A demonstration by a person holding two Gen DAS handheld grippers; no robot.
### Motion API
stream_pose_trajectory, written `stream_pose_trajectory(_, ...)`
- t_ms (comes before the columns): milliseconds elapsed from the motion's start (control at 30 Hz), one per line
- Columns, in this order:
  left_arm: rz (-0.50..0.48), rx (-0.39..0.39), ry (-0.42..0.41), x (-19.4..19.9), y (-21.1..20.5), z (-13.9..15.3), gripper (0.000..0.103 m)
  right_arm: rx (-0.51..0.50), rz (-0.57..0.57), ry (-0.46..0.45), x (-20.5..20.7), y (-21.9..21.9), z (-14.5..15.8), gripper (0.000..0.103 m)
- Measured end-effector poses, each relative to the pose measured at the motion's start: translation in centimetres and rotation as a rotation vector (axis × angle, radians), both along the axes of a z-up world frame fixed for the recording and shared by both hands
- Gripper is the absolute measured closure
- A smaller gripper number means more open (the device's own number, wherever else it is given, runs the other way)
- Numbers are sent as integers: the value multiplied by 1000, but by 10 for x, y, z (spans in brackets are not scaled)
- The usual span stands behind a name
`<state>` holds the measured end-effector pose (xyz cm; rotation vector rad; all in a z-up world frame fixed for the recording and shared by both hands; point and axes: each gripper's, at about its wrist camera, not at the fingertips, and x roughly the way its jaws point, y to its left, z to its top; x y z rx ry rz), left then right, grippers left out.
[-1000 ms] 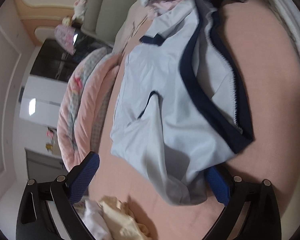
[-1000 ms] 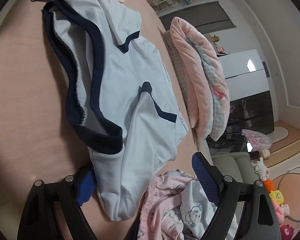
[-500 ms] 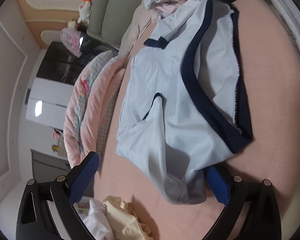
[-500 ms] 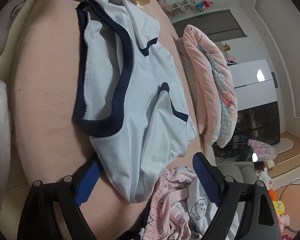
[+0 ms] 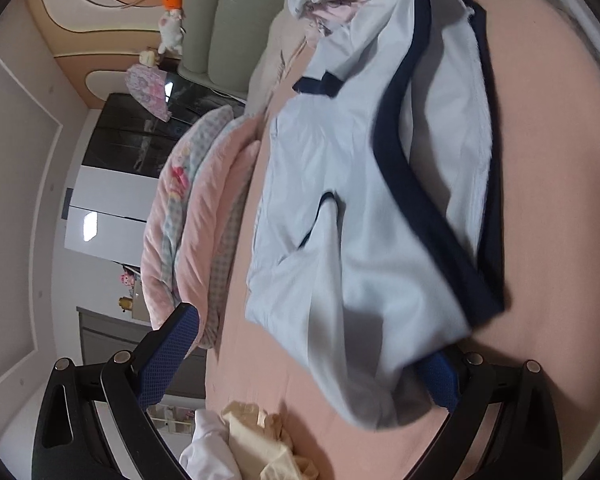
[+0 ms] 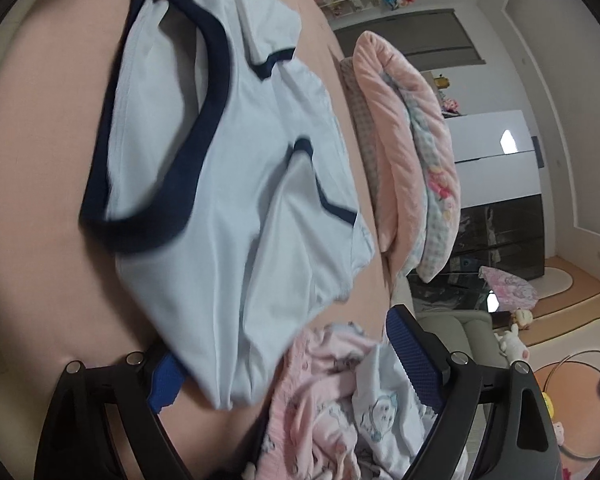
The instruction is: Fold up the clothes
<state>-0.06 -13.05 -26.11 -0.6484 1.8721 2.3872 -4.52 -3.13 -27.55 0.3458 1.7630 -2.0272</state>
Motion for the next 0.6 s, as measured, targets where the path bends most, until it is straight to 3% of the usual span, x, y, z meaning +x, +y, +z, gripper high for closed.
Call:
stream_pose_trajectory(100,1,-11,-4,1,2,-1,3,-18,-11,-27,1,-2,-3,16)
stream_pose_trajectory(133,10,-7,-12,1,2,-1,8,-23,-14,-36,2,-2,-4,18)
stream_pose_trajectory(167,14,0,-23,3,1,-1,12,-29,-18,-45,2,-3,-5,26)
stream_pose_trajectory(200,9,12,-42,6,1,-4,27,-35,-21,-54,2,-3,-5,32)
stream_pose_trajectory(233,3,26,-69,11,1,-8,49,-41,-25,-63,3,-4,-6,44)
stream_pose_trajectory(267,-4,24,-82,16,2,-14,63,-50,-28,-74,3,-4,-7,54)
stream_pose_trajectory(300,-16,3,-76,20,5,-21,85,-69,-30,-92,3,-2,-7,57)
stream_pose_trajectory(333,-27,-18,-70,25,8,-29,96,-88,-33,-110,2,0,-7,58)
stream_pose_trajectory(400,-26,-11,-94,24,9,-29,96,-112,-35,-143,2,3,-8,65)
stream_pose_trajectory(467,6,61,-147,16,4,-22,96,-126,-34,-170,1,5,-10,74)
stream_pose_trajectory(533,24,124,-175,10,0,-19,97,-118,-25,-182,1,5,-11,79)
stream_pose_trajectory(600,23,136,-183,8,-2,-17,97,-107,-20,-192,-2,4,-10,82)
